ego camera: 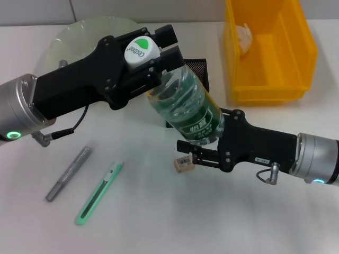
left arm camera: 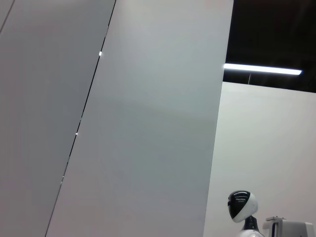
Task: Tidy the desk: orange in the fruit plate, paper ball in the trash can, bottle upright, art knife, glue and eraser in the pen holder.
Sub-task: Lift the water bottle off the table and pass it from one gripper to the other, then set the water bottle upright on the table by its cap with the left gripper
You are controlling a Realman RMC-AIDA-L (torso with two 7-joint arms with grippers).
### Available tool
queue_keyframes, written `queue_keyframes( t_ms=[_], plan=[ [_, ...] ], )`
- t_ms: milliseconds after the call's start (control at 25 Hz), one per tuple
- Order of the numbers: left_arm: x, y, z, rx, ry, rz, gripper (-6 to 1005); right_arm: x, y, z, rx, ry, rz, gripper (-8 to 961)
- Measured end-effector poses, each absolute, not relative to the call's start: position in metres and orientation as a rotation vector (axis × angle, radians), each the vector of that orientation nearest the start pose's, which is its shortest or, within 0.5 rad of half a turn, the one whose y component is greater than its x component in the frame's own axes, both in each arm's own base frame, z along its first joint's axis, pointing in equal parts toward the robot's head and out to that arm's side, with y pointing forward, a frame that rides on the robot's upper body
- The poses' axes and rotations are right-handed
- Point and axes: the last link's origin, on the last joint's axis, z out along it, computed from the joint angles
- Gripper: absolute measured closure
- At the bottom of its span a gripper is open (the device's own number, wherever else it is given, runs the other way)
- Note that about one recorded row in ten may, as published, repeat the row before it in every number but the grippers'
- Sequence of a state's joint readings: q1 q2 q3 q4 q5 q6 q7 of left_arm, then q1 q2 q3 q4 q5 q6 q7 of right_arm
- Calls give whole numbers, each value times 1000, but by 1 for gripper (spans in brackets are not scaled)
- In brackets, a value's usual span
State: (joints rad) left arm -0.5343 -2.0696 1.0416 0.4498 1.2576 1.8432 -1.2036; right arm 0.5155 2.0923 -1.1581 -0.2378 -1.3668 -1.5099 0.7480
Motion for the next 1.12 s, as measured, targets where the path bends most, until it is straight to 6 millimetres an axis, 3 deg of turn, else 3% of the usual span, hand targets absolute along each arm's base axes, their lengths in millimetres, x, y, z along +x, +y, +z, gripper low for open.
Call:
queue_keyframes(
  t_ms=[320,1120],
  plan=[
    [-189,302,7,-2600,-326,-1603,564,243,286,-74,-2661,240,1025,277],
    [-188,301,17,-2576,-271,-1617,565,246,281,-77,-2665,285,1029,275]
  ],
)
